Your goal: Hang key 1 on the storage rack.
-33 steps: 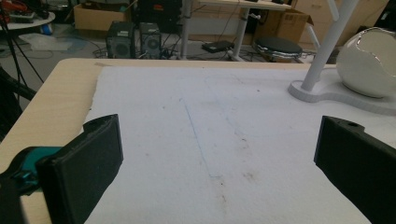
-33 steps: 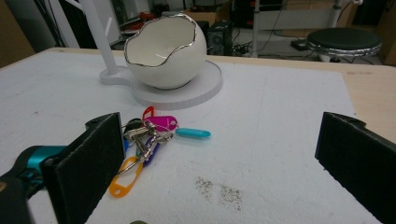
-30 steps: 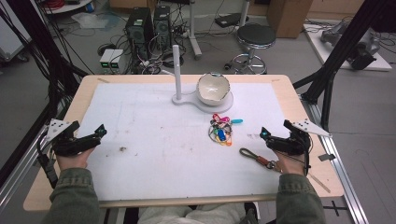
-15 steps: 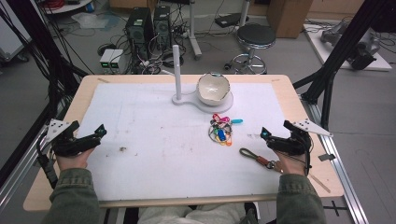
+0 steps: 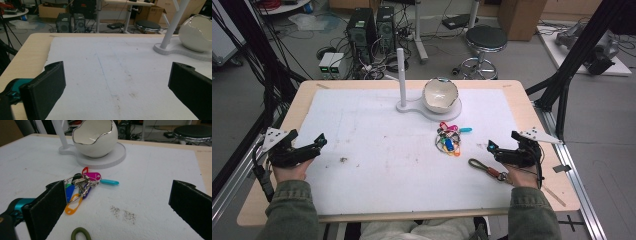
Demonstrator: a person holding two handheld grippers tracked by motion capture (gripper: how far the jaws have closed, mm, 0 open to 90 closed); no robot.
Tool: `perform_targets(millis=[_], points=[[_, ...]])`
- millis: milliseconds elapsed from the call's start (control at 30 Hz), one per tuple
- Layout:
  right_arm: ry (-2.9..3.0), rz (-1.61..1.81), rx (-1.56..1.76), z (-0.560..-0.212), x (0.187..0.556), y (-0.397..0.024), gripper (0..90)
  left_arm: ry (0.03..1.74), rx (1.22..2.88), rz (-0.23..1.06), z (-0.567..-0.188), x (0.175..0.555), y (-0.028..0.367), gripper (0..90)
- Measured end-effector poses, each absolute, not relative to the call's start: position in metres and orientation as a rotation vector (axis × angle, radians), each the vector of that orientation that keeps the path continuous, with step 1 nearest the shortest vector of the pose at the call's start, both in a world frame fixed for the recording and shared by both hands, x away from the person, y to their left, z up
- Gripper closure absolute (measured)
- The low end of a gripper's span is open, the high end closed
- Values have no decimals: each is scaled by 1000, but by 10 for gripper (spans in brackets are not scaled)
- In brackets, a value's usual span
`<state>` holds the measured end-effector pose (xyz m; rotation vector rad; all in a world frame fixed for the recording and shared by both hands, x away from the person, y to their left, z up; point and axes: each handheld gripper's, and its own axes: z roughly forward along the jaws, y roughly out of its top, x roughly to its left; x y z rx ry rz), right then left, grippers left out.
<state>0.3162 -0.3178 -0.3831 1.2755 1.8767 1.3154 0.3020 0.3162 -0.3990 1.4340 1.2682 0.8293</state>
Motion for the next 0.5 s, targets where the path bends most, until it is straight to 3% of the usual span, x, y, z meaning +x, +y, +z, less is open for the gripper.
perform_targets(millis=[500], points=[[2077, 1124, 1259, -397, 314, -319, 6, 1267, 1460, 832, -402, 305, 310, 17]])
